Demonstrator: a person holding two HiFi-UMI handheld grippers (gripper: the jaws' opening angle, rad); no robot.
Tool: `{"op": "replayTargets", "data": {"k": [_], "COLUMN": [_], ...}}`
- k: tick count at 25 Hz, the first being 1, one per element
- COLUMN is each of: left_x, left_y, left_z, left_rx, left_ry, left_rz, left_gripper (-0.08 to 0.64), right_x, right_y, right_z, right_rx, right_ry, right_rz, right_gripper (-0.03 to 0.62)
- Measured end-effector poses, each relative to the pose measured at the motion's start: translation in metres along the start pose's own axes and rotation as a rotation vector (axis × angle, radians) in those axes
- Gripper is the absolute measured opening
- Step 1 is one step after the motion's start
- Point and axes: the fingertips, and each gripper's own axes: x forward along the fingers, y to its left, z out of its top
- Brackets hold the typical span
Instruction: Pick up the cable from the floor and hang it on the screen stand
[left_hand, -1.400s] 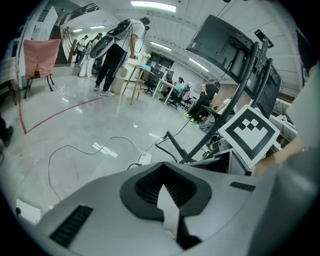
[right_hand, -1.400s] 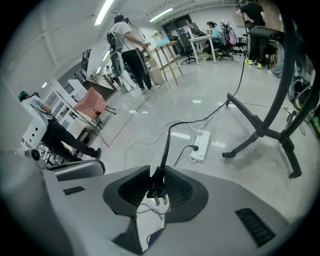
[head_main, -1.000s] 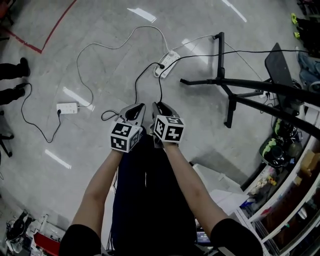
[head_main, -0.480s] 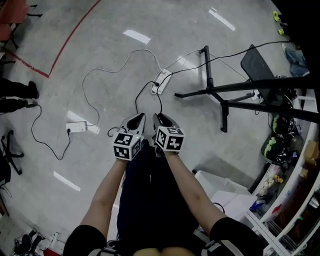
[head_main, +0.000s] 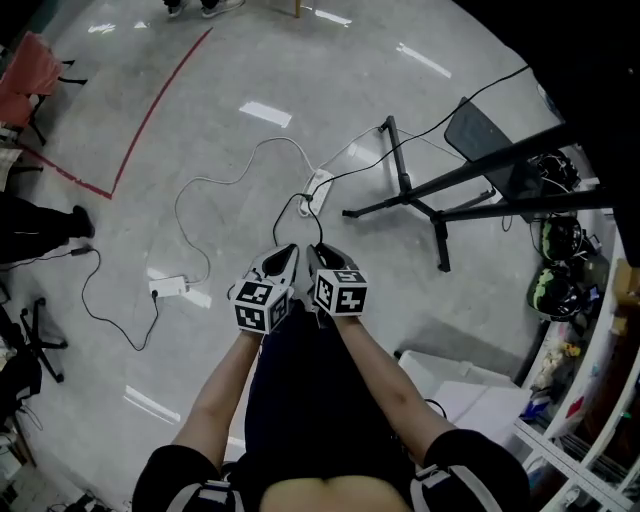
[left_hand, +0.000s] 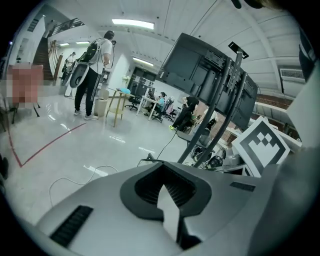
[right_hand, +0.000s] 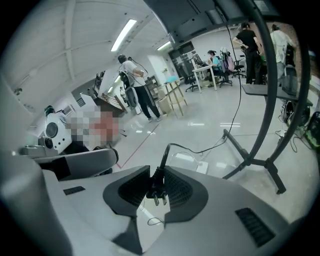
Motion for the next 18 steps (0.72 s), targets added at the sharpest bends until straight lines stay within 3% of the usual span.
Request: {"op": "replayTargets", "data": {"k": [11,18], "left_x": [-0.022,-0.027], "left_y": [-0.061,-0.104], "left_z": [0.049,0.075], "left_rx": [-0.009,0.051], "left_ry": [-0.05,-0.076], "left_rz": [-0.048,-0.111], "left_gripper": [0.005,0.005], "right_x": [-0.082,-0.132], "right_y": [-0.008,-0.012], "right_z": [0.052,0.083], "right_rx": [-0.122,-0.184], "right_ry": [-0.098,-0.175], "right_rz": [-0.07,-0.102], "right_gripper": [0.104,0.104]}}
